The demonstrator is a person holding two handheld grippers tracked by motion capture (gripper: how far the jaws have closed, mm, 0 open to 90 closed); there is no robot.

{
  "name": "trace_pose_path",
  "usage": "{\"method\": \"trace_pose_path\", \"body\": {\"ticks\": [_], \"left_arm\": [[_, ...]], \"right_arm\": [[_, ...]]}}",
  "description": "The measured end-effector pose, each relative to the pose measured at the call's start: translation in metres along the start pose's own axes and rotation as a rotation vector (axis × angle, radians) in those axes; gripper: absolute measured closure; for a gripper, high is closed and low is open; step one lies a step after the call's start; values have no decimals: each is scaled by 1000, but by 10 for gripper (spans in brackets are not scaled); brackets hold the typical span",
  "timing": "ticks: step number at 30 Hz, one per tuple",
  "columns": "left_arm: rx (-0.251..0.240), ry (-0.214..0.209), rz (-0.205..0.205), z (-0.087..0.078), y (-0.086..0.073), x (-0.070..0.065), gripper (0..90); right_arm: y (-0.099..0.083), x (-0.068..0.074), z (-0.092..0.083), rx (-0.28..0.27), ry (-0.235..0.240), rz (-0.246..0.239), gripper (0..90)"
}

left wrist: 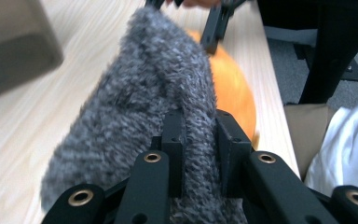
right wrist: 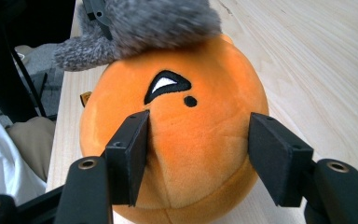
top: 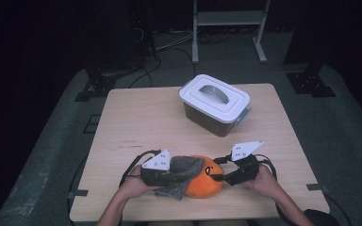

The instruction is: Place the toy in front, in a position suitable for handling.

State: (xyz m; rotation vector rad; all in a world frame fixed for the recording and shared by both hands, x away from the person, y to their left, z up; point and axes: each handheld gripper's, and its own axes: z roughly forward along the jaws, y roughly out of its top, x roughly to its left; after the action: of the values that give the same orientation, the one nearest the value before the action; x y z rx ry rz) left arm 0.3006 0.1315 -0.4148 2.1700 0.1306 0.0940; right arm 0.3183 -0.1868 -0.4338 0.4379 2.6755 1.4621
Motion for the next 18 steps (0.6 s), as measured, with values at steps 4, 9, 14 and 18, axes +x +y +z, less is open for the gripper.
{"method": "trace_pose_path", "body": {"ticks": [4, 9, 14, 18], "left_arm": [[0, 18, -49, -8, -12, 2, 758], [-6, 17, -56, -5, -13, 0, 759], [-28, 17, -88, -4, -16, 3, 759], [-37, 29, -85, -4, -13, 3, 759]], "right_arm": [[-1, -5, -2, 10, -7, 15, 385], [8, 2, -9, 17, 7, -1, 333], [16, 23, -22, -11, 14, -112, 287], [11, 27, -8, 52, -32, -167, 275]]}}
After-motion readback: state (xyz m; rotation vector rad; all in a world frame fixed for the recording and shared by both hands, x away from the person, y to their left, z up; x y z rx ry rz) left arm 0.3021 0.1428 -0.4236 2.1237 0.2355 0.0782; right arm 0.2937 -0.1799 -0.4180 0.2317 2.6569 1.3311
